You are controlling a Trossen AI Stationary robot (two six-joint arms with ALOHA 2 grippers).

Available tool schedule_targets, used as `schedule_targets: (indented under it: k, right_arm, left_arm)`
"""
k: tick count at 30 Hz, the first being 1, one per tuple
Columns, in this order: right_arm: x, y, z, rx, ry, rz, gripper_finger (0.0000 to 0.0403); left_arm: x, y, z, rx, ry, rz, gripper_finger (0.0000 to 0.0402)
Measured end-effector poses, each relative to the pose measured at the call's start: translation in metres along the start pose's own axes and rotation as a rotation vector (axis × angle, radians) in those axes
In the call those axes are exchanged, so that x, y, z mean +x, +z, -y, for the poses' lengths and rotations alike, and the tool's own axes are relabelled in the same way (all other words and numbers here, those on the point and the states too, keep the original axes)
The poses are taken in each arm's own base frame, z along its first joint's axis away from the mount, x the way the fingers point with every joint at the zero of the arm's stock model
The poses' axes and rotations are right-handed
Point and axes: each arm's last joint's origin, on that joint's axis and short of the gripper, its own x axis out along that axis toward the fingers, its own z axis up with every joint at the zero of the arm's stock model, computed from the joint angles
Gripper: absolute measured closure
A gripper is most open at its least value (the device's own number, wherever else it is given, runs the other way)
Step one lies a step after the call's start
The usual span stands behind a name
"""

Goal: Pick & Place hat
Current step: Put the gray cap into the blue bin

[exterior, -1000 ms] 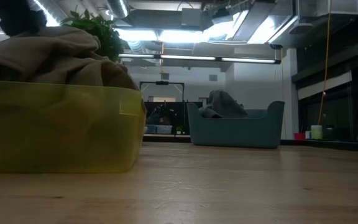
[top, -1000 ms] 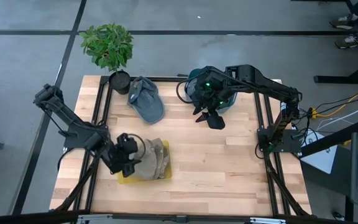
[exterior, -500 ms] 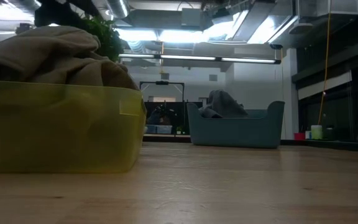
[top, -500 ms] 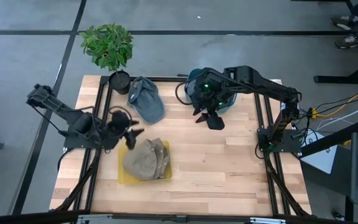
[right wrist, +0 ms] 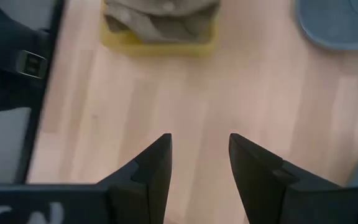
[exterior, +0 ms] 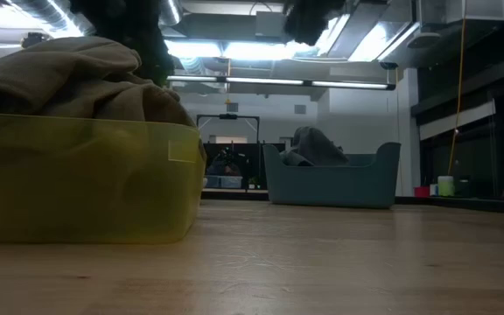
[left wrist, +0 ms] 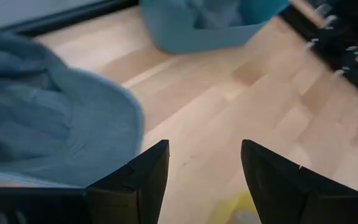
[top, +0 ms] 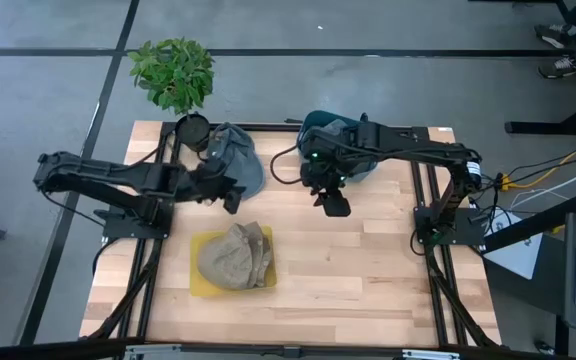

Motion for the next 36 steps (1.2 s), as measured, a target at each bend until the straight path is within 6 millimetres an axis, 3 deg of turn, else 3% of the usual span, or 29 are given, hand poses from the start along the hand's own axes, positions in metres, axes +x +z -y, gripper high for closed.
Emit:
schedule_targets:
  k: [5, 10, 18, 26, 36]
  right_arm:
    - [0.013, -0.013, 0.007, 0.046, -0.094, -0.054, 0.0244]
    - [0.017, -0.041, 0.017, 0.129, -0.135, -0.006, 0.0244]
    - [0.033, -0.091, 0.026, 0.366, -0.225, 0.277, 0.0244]
    - [0.079, -0.116, 0.037, 0.624, -0.262, 0.527, 0.0244]
    - [0.123, -0.13, 0.056, 0.795, -0.226, 0.623, 0.0244]
  left_arm:
    - [0.021, 0.012, -0.015, -0.049, 0.084, -0.033, 0.0215]
    - [0.032, 0.019, -0.026, -0.106, 0.086, -0.097, 0.0217]
    - [0.037, 0.026, -0.035, -0.125, 0.089, -0.118, 0.0217]
    - [0.039, 0.031, -0.044, -0.159, 0.109, -0.111, 0.0217]
    - [0.041, 0.036, -0.051, -0.235, 0.106, -0.119, 0.0217]
